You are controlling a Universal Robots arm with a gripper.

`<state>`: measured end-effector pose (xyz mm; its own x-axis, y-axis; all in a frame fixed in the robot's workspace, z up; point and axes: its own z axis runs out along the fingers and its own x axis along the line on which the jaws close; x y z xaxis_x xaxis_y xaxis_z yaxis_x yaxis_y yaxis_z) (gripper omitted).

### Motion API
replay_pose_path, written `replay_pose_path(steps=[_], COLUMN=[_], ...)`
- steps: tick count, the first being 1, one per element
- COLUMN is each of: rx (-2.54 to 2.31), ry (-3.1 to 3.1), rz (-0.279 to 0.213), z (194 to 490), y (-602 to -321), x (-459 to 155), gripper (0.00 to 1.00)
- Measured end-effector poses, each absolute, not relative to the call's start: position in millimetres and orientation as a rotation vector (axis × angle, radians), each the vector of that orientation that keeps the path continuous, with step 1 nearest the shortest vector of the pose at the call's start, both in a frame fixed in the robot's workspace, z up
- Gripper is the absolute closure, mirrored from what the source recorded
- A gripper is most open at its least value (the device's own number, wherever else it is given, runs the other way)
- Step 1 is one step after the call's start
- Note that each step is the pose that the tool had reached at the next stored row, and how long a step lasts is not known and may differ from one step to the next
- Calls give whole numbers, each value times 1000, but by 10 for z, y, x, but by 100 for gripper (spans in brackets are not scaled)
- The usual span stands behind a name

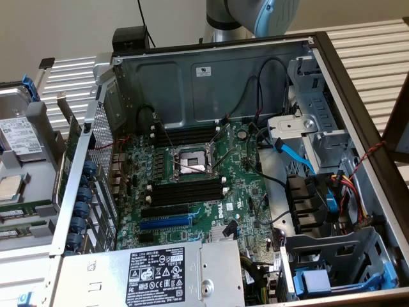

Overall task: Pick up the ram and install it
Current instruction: 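Pick up the ram and move it above insertion slot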

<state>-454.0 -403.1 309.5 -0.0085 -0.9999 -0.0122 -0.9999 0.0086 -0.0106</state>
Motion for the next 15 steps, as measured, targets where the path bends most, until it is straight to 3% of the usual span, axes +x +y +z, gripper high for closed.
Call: replay_pose_path(steps=[15], rx=[-2200], ry=[2221], rz=[2], z=[2822], y=[-4164], x=[-4540], gripper=[69])
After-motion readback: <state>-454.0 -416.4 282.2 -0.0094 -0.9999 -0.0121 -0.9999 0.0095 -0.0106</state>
